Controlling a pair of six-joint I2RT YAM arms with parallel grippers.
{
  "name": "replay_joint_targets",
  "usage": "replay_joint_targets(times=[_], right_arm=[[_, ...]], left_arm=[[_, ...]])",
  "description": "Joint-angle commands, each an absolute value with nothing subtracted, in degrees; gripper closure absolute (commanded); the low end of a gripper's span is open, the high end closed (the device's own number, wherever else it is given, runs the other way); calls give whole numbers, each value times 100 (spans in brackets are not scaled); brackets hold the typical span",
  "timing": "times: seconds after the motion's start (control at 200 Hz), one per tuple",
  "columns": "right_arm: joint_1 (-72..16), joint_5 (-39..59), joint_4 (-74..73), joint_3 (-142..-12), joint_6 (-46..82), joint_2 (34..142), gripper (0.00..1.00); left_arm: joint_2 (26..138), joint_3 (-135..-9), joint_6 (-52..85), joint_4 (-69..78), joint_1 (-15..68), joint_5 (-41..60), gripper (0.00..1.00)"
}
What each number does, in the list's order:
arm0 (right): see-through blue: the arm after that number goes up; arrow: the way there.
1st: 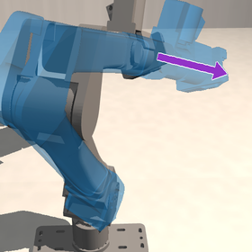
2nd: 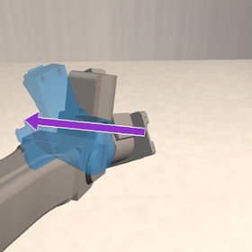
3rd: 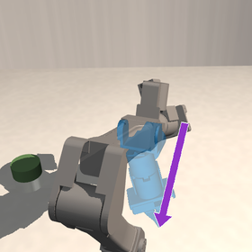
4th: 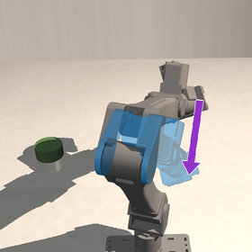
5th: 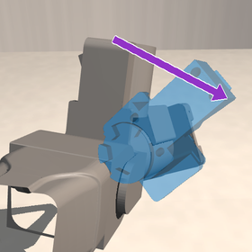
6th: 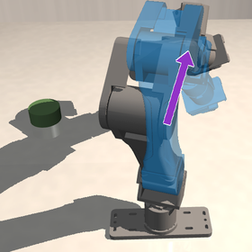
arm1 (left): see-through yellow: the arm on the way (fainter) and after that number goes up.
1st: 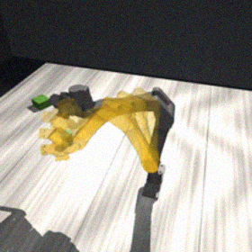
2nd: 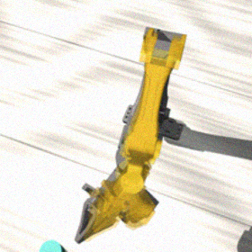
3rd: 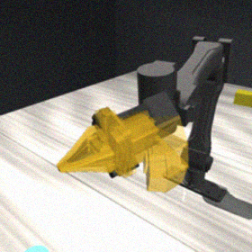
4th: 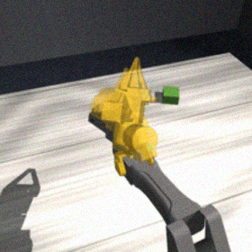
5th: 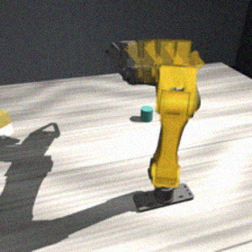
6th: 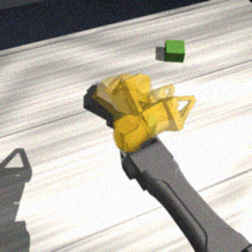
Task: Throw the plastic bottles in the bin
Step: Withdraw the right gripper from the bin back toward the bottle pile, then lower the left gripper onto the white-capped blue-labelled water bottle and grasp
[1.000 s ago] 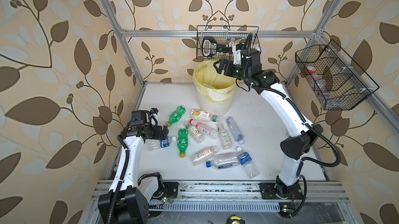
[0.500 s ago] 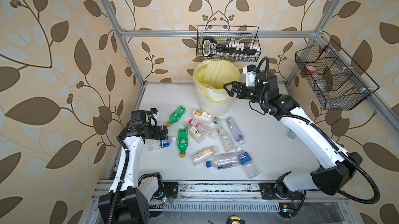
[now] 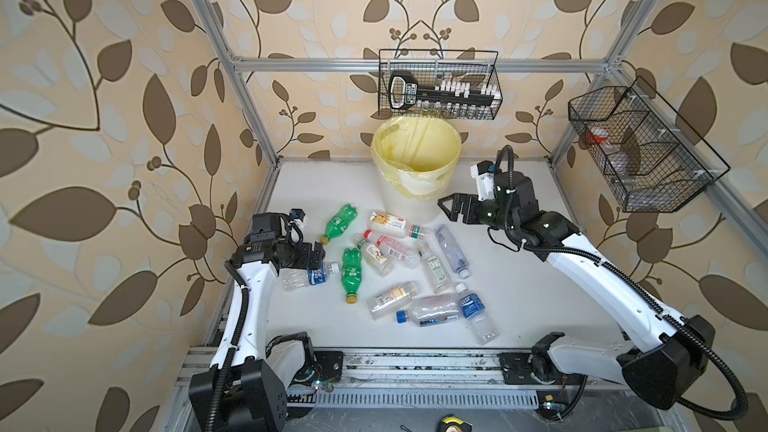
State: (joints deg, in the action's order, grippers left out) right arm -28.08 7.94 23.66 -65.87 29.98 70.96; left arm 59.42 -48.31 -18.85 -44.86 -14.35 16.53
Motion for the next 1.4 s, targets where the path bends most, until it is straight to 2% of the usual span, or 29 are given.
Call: replay_joint_targets(times=[0.0, 0.145, 0.33, 0.62, 1.195, 1.395], right_arm=[[-2821, 852, 2472, -6260, 2940, 6877, 0], [-2819, 784, 2426, -5807, 2979, 6610, 0], [-2797, 811, 2479, -5362, 2991, 6392, 0], [-2821, 873, 2630, -4879, 2919, 6122, 0], [-2802, 376, 2707, -4300, 3086, 5491, 0], [-2804, 352, 2330, -3962, 3312, 5137, 0]], left_arm=[[5968, -4843, -2126, -4605, -1493, 1946, 1], [6007, -4894, -2722, -4999, -1479, 2457, 1], [5887, -4773, -3392, -5136, -1479, 2127, 1], [5432, -4823, -4463, -5586, -1477, 2425, 1], [5915, -4911, -5493, -5933, -1485, 2314, 1], [6241, -4948, -5879, -6102, -1483, 2095, 1]])
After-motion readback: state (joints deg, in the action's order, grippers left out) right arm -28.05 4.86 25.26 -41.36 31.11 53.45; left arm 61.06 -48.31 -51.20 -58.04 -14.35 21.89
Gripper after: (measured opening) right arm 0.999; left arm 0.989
